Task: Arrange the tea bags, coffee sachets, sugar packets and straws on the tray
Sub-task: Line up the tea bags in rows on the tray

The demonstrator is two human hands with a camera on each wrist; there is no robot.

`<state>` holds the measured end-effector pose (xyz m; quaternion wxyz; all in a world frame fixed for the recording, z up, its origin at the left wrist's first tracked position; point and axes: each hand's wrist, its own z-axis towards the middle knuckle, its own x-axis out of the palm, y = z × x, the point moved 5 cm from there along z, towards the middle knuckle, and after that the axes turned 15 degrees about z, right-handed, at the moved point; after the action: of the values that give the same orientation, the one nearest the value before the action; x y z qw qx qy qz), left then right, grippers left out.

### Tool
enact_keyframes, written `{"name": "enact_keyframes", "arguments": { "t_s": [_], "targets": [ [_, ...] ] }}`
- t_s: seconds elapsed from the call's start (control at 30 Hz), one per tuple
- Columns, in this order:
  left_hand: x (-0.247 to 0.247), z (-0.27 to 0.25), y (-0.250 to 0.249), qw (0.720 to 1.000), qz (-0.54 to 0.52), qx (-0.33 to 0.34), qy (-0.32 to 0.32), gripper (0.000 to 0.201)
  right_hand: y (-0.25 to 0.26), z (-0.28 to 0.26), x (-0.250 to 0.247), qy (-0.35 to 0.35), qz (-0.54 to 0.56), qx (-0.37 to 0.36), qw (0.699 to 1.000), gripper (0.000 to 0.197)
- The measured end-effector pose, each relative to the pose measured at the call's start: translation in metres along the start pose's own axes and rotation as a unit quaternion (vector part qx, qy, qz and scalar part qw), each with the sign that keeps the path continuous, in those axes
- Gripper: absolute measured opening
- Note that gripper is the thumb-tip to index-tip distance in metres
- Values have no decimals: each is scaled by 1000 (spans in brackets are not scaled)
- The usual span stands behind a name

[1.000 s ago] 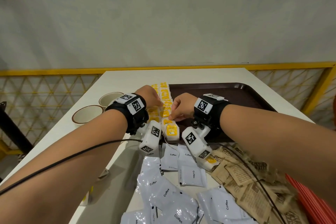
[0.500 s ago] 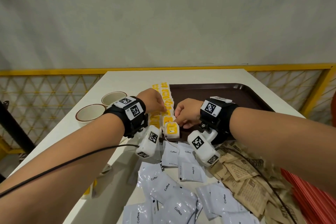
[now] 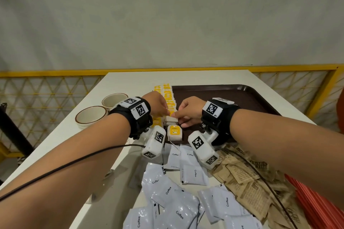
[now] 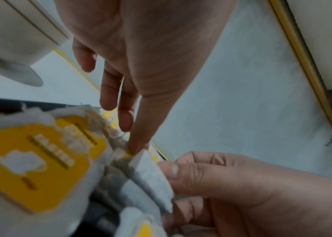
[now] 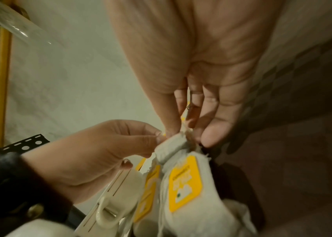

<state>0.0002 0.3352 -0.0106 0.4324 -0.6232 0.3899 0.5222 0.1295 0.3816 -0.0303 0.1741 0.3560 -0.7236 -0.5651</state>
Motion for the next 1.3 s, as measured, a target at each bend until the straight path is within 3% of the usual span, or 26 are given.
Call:
{"name": "enact_keyframes", "arguments": {
  "t_s": [0.27,0.47,0.63,0.73,0.83,1.03,1.3],
  "targets": [
    [-1,-5,5,999,-18,11,26,12,-6,-2,8,46,-21,-9,999,27],
    [-4,-10,8,999,-40,24,22,8,-13,-7,12,77,-100,-29,992,24],
    [-3,-14,0,998,-8,24,49,35,-12,-6,14,69,-150,-45,985,22],
    [1,-19,-8,995,78,22,58,48,-12,-7,13,70,-137,-28,988,26],
    [1,-21,-13,990,132,20,33,47,-13,-13,15,106,-127,-1,986,30],
    [1,-22,-17,989,145,19,30,44,-15,-20,15,127,-141,30,981,33],
    [2,-24,-19,984,176,14,22,43,-14,-23,20,129,-101,27,986,16]
  ]
}}
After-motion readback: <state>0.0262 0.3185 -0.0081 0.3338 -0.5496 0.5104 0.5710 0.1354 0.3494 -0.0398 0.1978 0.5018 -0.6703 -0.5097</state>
